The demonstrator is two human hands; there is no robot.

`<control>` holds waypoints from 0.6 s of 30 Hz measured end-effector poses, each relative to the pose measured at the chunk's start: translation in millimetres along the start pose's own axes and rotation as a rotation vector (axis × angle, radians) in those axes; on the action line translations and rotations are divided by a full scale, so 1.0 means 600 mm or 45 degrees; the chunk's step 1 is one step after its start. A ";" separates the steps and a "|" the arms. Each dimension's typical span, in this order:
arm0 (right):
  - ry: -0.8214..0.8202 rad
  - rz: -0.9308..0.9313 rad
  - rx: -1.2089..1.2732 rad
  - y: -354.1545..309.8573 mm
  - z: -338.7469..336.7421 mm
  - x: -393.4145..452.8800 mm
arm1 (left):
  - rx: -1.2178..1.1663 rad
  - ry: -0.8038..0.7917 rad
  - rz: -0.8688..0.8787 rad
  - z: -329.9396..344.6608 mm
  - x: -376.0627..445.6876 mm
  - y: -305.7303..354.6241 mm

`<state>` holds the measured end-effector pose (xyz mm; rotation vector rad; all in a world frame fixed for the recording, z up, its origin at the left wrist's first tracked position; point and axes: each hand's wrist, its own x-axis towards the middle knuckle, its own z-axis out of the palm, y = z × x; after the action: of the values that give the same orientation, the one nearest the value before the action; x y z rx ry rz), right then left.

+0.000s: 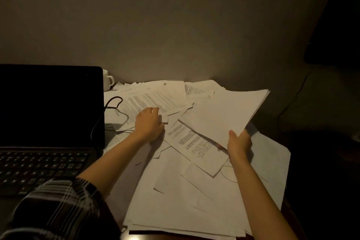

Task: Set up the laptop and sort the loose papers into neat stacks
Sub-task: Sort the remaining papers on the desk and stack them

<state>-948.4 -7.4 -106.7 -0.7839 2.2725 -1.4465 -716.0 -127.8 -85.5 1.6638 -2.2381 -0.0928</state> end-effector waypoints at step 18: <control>-0.135 -0.027 0.344 -0.003 -0.007 0.003 | 0.050 -0.317 0.175 -0.075 0.028 -0.013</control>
<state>-951.5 -6.0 -102.9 -0.7808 1.9438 -1.6361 -698.8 -139.2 -41.6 1.5877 -2.5465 -0.2345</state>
